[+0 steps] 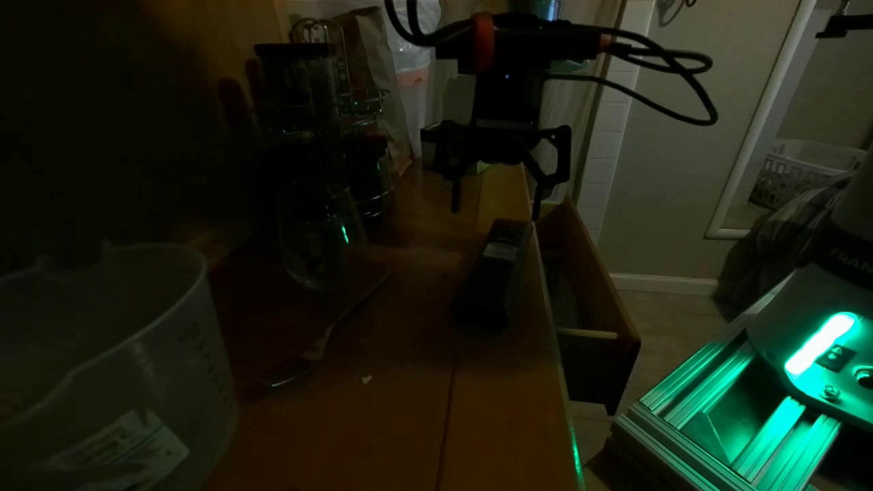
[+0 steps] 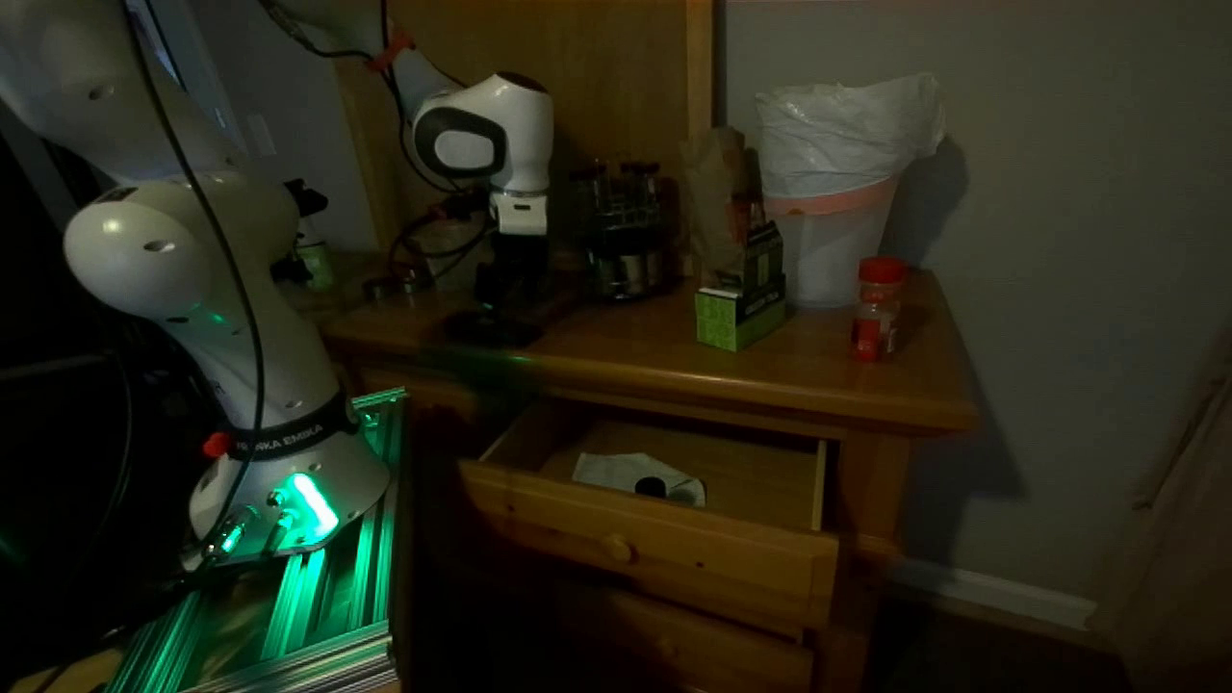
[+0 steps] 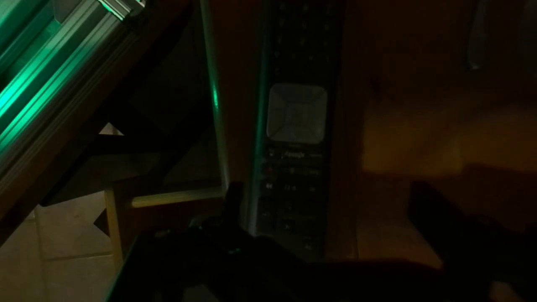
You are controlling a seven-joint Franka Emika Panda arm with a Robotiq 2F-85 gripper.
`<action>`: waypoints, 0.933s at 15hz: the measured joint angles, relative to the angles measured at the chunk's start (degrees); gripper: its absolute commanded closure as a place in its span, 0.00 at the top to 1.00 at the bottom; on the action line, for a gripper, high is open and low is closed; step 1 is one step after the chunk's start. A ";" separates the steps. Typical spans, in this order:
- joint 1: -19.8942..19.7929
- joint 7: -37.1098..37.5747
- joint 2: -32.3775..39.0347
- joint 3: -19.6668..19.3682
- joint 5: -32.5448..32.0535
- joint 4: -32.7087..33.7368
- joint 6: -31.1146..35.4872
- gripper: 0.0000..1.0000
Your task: Shift the remote to the open drawer
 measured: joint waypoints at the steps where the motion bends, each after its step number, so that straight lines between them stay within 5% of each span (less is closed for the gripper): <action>1: -0.05 -0.15 0.00 0.01 0.00 0.00 0.00 1.00; 9: -0.04 -0.27 0.00 0.04 0.10 0.01 -0.01 1.00; 14: -0.14 -7.63 -0.01 -3.54 2.45 0.10 0.13 1.00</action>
